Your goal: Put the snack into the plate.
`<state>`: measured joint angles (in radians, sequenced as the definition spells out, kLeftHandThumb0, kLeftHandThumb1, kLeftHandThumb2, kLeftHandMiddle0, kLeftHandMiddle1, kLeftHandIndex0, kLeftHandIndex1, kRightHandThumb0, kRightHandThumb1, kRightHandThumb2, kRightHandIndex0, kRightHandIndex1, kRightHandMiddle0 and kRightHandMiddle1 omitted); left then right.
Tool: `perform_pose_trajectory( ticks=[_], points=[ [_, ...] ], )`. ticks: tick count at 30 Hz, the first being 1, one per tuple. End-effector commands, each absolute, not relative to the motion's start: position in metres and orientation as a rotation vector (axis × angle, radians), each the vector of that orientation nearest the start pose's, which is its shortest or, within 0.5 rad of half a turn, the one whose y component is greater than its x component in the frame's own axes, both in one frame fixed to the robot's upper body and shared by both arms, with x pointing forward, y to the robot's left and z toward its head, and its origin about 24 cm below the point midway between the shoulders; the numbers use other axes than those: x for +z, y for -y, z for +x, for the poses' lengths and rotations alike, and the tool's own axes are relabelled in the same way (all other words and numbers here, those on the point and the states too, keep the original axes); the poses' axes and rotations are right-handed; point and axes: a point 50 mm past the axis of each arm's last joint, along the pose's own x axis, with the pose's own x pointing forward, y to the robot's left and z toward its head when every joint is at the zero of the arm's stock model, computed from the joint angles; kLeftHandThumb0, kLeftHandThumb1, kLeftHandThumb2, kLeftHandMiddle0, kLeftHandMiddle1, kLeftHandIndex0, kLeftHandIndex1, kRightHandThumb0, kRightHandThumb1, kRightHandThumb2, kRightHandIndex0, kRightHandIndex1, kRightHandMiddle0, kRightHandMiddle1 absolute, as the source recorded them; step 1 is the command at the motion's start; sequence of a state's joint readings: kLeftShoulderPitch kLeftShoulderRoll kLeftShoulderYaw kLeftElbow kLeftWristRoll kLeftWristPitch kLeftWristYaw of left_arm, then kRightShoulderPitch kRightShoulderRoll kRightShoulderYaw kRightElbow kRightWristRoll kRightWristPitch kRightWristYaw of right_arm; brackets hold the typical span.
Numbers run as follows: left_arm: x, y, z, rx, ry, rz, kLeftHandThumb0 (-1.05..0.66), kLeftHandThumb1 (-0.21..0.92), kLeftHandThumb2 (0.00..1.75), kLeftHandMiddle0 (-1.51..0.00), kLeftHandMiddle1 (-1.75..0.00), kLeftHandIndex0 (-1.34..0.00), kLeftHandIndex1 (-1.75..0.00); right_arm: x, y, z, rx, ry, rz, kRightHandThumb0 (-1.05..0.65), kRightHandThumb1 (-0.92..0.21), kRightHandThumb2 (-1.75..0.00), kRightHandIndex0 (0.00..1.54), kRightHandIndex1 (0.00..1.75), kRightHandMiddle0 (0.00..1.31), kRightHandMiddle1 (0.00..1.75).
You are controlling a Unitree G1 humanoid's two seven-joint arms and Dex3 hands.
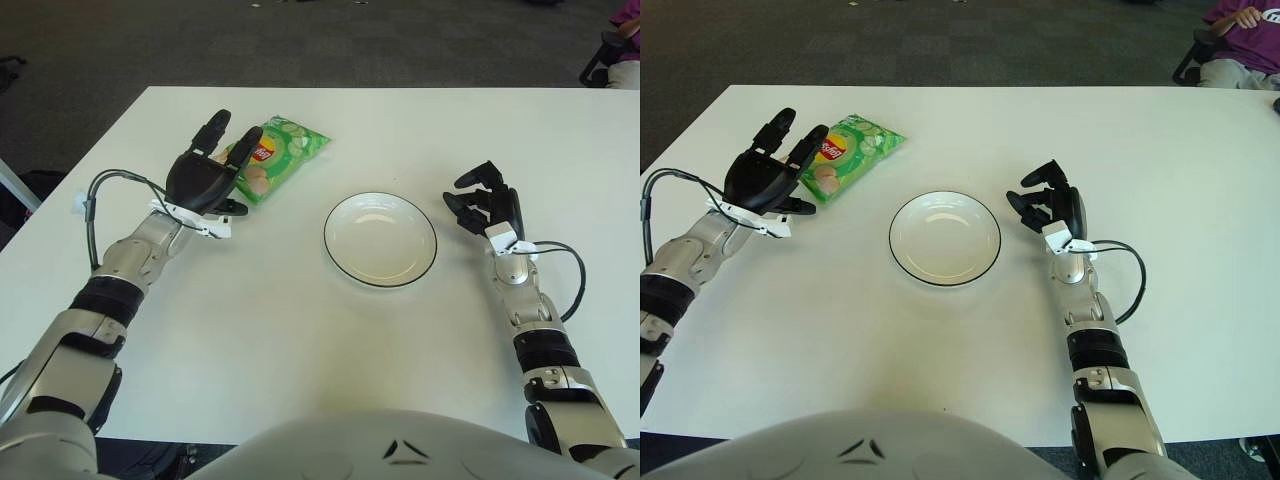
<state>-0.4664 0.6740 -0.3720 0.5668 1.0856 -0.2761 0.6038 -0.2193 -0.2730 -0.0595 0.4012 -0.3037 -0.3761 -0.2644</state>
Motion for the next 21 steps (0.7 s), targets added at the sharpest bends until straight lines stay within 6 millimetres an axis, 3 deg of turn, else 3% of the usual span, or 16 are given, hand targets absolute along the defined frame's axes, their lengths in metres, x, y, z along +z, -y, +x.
perform_pose_trajectory(
  ticks=[1,9,18,21],
  points=[
    [0.087,-0.222,0.324,0.015,0.616,1.752,-0.8,0.84,0.01,0.0,0.0,-0.02,0.0,0.063,0.217,0.291,-0.212,0.274,-0.54,-0.35,-0.92,-0.39,0.96,0.47,0.33,1.59],
    [0.085,-0.219,0.328,0.136,0.62,1.738,-0.76,0.85,0.01,0.0,0.0,-0.02,0.0,0.063,0.216,0.292,-0.21,0.274,-0.538,-0.35,-0.92,-0.39,0.96,0.47,0.33,1.59],
    [0.083,-0.219,0.33,0.145,0.612,1.749,-0.73,0.86,0.01,0.0,0.0,-0.02,0.0,0.063,0.216,0.292,-0.209,0.274,-0.539,-0.35,-0.92,-0.39,0.96,0.47,0.33,1.59],
    [0.082,-0.221,0.334,0.059,0.54,1.82,-0.71,0.86,0.01,0.0,0.0,-0.02,0.0,0.063,0.216,0.292,-0.209,0.274,-0.54,-0.35,-0.92,-0.39,0.97,0.47,0.33,1.59]
  ],
)
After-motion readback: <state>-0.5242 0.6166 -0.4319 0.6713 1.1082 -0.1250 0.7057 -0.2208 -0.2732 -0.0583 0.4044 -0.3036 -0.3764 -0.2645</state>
